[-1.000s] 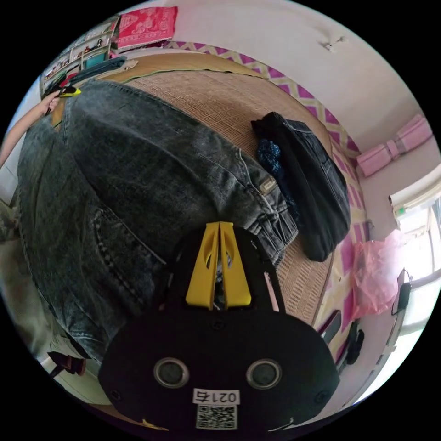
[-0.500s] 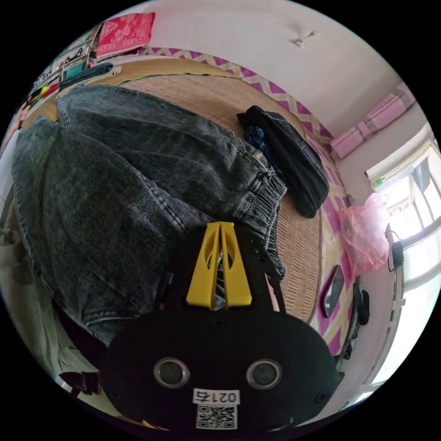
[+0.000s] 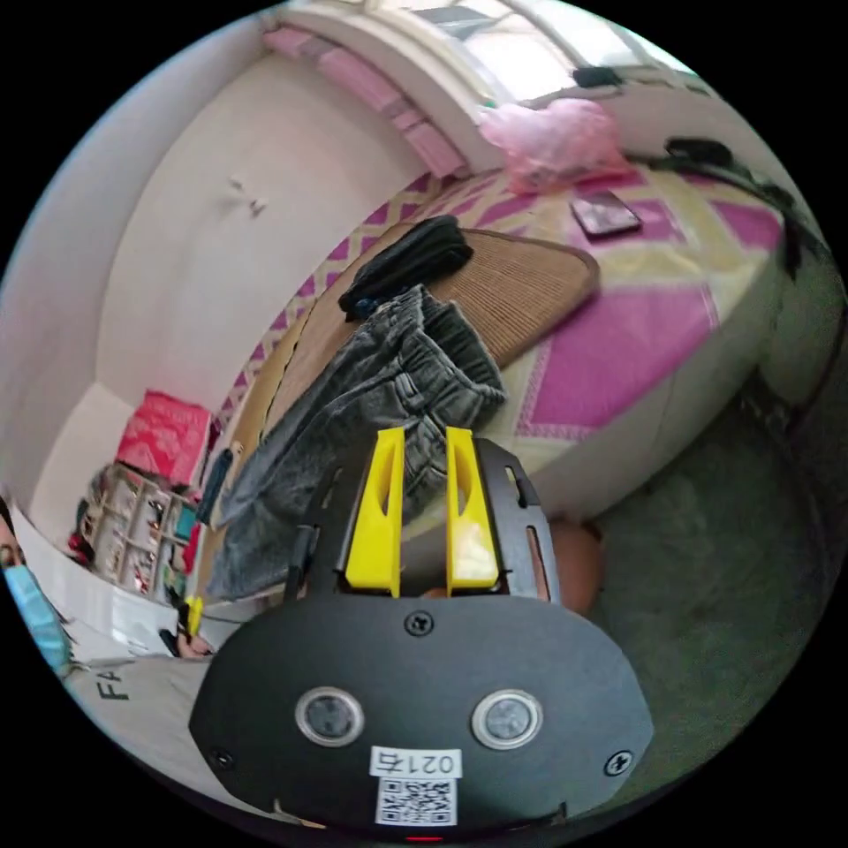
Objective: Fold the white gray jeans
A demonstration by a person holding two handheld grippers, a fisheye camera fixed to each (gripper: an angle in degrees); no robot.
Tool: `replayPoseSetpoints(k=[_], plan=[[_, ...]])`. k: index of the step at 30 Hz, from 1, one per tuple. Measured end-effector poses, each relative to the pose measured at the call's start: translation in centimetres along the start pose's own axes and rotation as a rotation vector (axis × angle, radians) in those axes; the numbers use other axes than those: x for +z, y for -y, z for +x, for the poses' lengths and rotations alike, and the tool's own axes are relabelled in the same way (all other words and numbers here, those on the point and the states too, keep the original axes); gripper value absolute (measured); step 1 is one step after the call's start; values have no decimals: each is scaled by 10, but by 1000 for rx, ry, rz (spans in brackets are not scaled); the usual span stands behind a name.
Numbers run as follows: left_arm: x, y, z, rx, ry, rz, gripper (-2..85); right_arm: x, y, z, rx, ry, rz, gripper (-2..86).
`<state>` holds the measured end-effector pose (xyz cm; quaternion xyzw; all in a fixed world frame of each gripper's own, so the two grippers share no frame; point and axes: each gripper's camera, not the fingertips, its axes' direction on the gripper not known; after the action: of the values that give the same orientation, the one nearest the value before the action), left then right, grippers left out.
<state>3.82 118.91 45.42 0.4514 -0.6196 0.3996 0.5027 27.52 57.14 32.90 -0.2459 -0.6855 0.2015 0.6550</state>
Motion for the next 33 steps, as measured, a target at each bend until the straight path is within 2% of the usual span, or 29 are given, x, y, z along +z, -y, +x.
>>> replayPoseSetpoints(k=[7,17,21,29,33], plan=[[-52,33,-57,-110,8,-13,105,36,-13,61,190,169,-31,96],[-118,59,-134,-182,51,-44,110,52,-12,110,283,262,-45,70],[-140,55,-183,-242,25,-34,109,57,-21,140,351,357,-21,62],[-162,33,-259,-308,19,-59,92,67,-21,159,340,371,-21,60],[-189,2,-288,-304,90,-52,95,73,-21,167,337,377,-25,60]])
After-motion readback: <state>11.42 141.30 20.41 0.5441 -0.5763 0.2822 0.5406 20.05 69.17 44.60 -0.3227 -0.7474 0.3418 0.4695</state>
